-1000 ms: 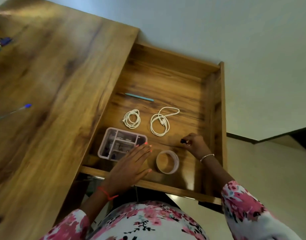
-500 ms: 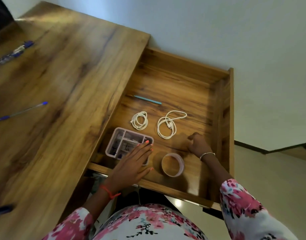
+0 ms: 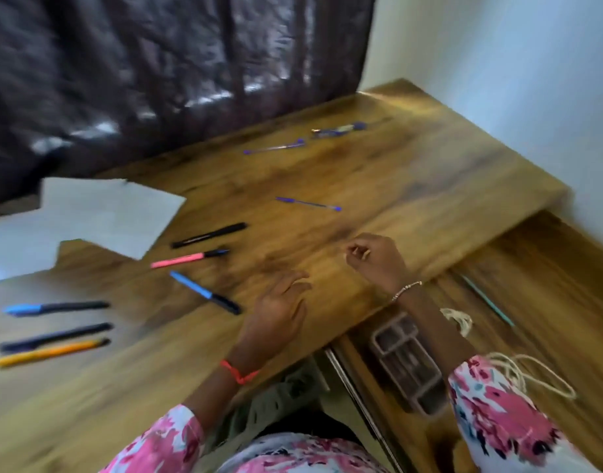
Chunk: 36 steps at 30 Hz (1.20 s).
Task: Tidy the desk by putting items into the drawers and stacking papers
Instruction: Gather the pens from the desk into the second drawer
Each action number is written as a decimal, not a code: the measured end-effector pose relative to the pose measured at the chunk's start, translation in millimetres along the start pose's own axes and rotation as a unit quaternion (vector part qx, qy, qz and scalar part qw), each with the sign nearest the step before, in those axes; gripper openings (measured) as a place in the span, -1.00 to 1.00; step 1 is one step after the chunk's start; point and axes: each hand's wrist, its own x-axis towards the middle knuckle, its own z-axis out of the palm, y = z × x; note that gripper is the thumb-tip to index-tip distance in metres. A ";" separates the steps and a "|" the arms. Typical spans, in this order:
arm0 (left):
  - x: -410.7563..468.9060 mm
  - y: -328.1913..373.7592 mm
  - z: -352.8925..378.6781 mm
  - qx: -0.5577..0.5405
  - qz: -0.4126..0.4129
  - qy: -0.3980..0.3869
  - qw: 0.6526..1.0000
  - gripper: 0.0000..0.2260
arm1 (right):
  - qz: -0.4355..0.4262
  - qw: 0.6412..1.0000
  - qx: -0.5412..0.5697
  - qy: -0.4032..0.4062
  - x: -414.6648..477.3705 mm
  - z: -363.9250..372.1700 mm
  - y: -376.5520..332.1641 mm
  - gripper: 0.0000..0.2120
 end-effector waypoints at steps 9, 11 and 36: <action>-35.9 -64.3 -68.3 0.135 -0.417 0.071 0.896 -0.57 | -0.162 0.973 -0.041 -0.157 63.2 105.7 -109.6 -0.82; -32.8 -62.2 -72.6 0.112 -0.504 0.090 0.852 -0.59 | -0.200 0.963 -0.078 -0.165 71.5 120.4 -124.1 -0.78; -42.2 -89.7 -116.0 -0.061 -0.582 0.265 0.767 -0.79 | -0.234 0.908 -0.259 -0.229 118.9 171.5 -162.1 -0.76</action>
